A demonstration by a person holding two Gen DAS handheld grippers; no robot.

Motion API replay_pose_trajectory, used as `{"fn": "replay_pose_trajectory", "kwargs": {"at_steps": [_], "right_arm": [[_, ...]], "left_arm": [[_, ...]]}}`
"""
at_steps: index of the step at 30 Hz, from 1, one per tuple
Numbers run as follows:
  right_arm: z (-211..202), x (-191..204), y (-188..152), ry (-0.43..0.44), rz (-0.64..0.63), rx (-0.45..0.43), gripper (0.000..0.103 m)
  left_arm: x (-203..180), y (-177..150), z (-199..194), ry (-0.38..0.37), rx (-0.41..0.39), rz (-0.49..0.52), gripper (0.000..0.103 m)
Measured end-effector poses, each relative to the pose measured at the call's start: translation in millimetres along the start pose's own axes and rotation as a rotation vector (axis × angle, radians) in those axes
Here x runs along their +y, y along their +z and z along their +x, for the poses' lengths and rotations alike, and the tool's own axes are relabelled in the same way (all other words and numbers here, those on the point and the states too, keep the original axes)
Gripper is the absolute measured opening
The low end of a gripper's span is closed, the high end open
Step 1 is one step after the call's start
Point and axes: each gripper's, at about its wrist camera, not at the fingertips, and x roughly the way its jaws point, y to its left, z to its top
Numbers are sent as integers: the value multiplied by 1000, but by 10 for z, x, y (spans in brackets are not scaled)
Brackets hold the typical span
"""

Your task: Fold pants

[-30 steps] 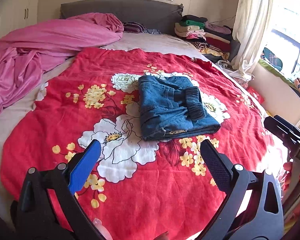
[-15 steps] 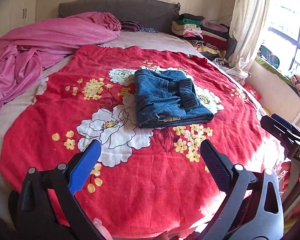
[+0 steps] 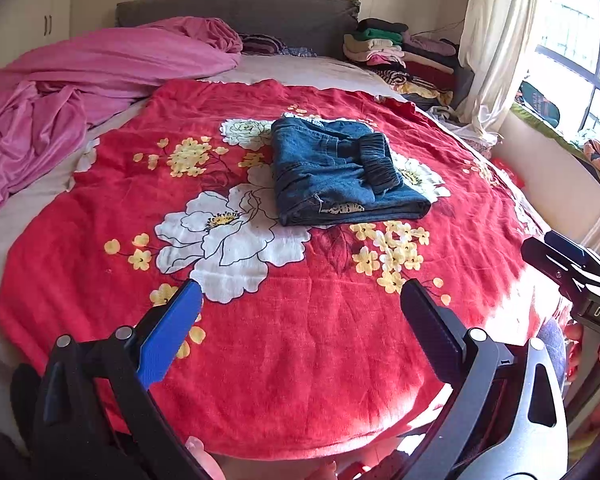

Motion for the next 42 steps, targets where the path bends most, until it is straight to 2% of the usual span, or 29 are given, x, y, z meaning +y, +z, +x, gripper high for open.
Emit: {"fn": "replay_pose_trajectory", "kwargs": {"at_steps": [8, 14, 24, 42], "right_arm": [[15, 1, -50, 7, 0, -9, 98], [21, 30, -103, 31, 4, -25, 98], [181, -3, -230, 8, 17, 32, 98], [219, 21, -295, 11, 9, 51, 98]], "left_arm": [[-33, -121, 62, -1, 22, 13, 93], [-65, -165, 82, -5, -4, 27, 93], [-74, -227, 211, 0, 34, 32, 93], [-33, -272, 265, -6, 59, 11, 93]]}}
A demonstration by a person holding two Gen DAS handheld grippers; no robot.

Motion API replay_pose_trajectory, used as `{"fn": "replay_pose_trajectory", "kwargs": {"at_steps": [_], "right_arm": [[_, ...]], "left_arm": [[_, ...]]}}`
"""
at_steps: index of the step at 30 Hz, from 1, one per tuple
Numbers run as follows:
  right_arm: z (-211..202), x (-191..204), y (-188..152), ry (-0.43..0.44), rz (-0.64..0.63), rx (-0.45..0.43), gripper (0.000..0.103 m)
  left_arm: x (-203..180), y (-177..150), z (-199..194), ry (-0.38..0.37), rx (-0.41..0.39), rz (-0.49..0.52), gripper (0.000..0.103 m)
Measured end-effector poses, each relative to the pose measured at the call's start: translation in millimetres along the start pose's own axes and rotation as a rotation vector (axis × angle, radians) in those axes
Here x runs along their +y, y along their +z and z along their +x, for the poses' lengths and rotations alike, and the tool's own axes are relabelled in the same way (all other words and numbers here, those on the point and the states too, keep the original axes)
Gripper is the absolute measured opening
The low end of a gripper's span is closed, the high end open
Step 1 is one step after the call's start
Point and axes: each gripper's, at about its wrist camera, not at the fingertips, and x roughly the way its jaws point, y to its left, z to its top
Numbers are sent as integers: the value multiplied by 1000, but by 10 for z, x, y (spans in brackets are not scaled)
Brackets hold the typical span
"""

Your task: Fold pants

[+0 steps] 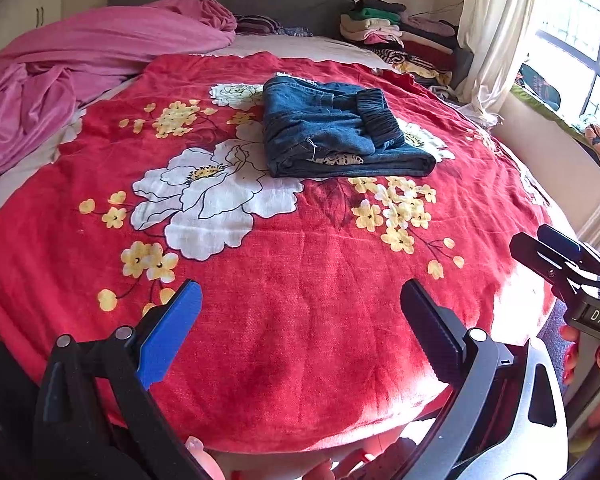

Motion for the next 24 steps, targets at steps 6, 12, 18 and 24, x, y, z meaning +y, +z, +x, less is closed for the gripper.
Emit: {"fn": "replay_pose_trajectory", "kwargs": {"at_steps": [6, 12, 18, 24], "right_arm": [[-1, 3, -2, 0, 0, 0, 98], [3, 26, -9, 1, -4, 1, 98], [0, 46, -27, 4, -8, 1, 98], [-1, 47, -25, 5, -10, 2, 98]], "left_arm": [[22, 1, -6, -2, 1, -10, 93], [30, 2, -11, -5, -4, -14, 93], [33, 6, -10, -5, -3, -14, 93], [35, 8, -11, -5, -5, -15, 93]]}}
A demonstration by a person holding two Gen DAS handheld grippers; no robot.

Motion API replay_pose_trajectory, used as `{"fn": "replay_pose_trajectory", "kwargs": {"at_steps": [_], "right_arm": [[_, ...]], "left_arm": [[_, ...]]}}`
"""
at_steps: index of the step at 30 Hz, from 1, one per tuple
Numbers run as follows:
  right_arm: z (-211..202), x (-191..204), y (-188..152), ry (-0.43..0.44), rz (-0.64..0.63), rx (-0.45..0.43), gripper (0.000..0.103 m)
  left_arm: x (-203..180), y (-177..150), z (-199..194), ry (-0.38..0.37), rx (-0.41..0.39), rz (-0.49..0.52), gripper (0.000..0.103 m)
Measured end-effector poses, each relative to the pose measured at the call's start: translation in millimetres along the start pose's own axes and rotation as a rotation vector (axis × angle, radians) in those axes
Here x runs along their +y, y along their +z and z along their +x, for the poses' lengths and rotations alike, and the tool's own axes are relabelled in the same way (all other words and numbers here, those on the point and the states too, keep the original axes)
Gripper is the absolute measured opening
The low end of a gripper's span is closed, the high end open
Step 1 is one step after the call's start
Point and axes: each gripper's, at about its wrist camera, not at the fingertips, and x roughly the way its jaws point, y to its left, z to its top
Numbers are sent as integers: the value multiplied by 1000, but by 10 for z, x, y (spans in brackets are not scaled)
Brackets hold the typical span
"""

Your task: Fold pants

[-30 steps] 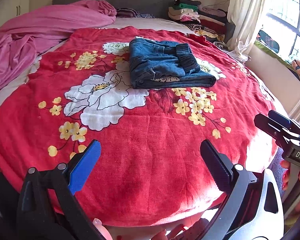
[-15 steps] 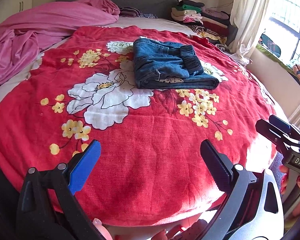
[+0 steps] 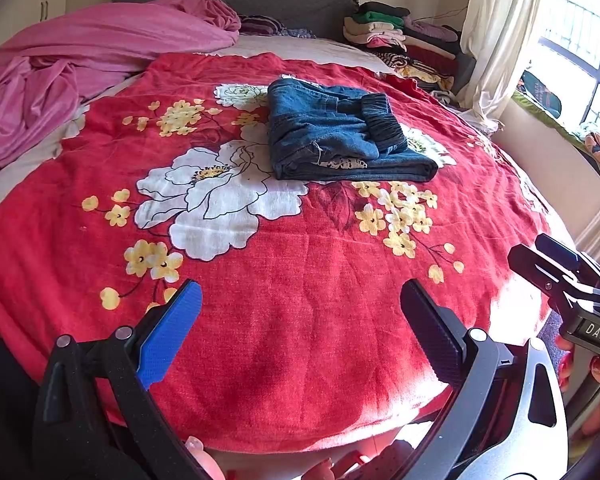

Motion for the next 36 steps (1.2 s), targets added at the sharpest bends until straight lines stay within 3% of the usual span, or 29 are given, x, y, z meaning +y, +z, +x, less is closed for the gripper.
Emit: {"fn": "replay_pose_trajectory", "kwargs": {"at_steps": [36], "right_arm": [[-21, 26, 9, 1, -2, -4, 98]], "left_arm": [[16, 14, -31, 26, 0, -14, 93]]}}
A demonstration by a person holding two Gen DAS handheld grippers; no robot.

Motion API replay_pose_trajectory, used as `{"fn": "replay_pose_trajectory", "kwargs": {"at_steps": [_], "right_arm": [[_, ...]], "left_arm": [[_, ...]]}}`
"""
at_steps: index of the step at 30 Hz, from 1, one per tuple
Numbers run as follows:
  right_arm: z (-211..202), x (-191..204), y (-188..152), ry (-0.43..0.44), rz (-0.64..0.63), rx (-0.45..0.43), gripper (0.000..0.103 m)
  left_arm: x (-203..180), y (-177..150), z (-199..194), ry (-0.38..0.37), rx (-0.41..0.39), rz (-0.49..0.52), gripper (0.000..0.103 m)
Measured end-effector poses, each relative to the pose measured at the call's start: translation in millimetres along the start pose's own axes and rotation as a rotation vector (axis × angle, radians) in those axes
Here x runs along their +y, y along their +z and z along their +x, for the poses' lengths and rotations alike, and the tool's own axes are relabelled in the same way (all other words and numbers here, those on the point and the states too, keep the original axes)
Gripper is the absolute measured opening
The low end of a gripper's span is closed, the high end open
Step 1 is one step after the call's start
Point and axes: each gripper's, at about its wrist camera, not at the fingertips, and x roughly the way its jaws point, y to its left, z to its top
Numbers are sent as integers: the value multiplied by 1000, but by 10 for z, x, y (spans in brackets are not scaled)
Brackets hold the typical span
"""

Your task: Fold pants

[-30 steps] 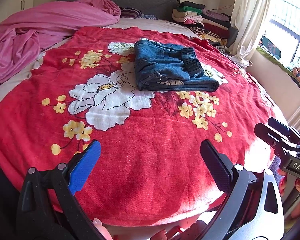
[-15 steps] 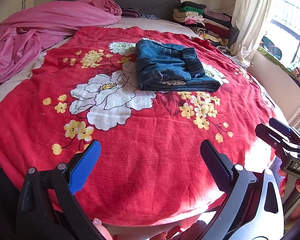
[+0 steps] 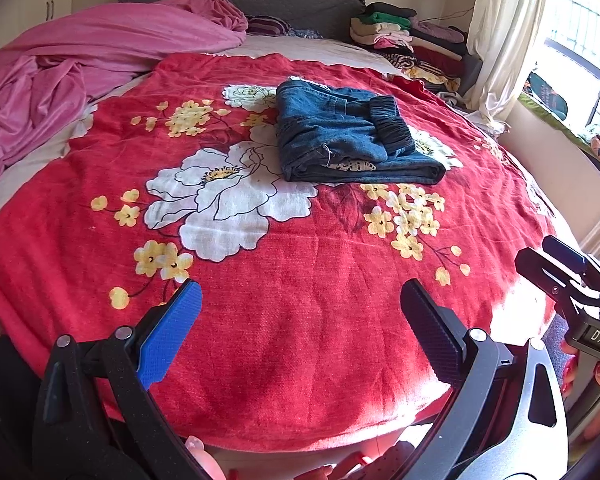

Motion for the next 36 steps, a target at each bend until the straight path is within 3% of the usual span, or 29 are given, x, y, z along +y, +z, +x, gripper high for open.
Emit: {"fn": "replay_pose_trajectory", "kwargs": {"at_steps": [36], "right_arm": [[-30, 16, 21, -1, -2, -1, 98]], "left_arm": [[-15, 3, 1, 10, 30, 5, 93]]}}
